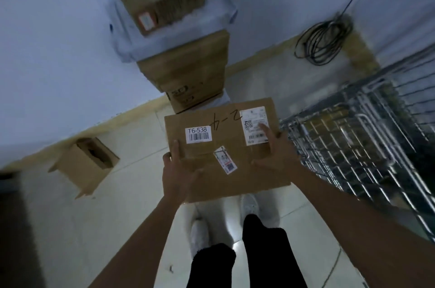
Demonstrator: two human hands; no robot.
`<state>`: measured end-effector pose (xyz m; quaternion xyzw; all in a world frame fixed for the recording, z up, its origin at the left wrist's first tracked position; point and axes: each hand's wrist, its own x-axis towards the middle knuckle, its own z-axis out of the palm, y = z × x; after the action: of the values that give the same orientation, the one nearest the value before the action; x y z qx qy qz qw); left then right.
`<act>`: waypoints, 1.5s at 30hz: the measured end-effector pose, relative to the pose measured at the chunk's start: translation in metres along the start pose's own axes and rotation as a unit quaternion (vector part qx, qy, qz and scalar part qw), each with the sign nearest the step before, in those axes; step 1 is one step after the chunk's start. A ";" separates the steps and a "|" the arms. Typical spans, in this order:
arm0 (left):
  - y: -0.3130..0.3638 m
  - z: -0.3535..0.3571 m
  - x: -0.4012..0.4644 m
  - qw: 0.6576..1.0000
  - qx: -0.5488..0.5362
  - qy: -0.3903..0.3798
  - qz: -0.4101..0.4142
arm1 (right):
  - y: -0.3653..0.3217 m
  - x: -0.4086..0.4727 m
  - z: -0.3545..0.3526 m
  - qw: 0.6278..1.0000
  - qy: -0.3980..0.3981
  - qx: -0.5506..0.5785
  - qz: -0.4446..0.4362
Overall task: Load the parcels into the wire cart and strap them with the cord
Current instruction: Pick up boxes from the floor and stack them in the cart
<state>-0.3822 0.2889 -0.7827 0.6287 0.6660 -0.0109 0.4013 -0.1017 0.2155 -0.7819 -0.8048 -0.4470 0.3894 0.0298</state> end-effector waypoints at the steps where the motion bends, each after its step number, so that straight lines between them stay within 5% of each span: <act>1: 0.005 -0.014 -0.012 1.000 -0.005 0.002 0.015 | -0.008 -0.017 -0.010 1.000 0.008 0.004 0.004; 14: 0.072 -0.175 -0.142 0.949 0.181 0.006 0.260 | -0.089 -0.222 -0.112 0.988 0.120 -0.088 -0.026; 24: 0.313 -0.236 -0.204 0.872 0.242 0.037 0.424 | -0.064 -0.328 -0.308 0.970 0.237 -0.007 0.049; 29: 0.439 -0.170 -0.235 0.835 0.259 -0.003 0.486 | 0.029 -0.371 -0.358 0.948 0.285 0.054 0.129; 36: 0.566 0.010 -0.280 0.795 0.282 -0.100 0.527 | 0.218 -0.411 -0.377 0.920 0.299 0.115 0.226; 45: 0.547 0.216 -0.278 0.767 0.343 -0.217 0.496 | 0.355 -0.398 -0.271 0.895 0.240 0.162 0.339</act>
<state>0.1621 0.0607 -0.5078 0.9483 0.1081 -0.1739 0.2424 0.2045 -0.2113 -0.4957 -0.9605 -0.0566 0.2381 0.1321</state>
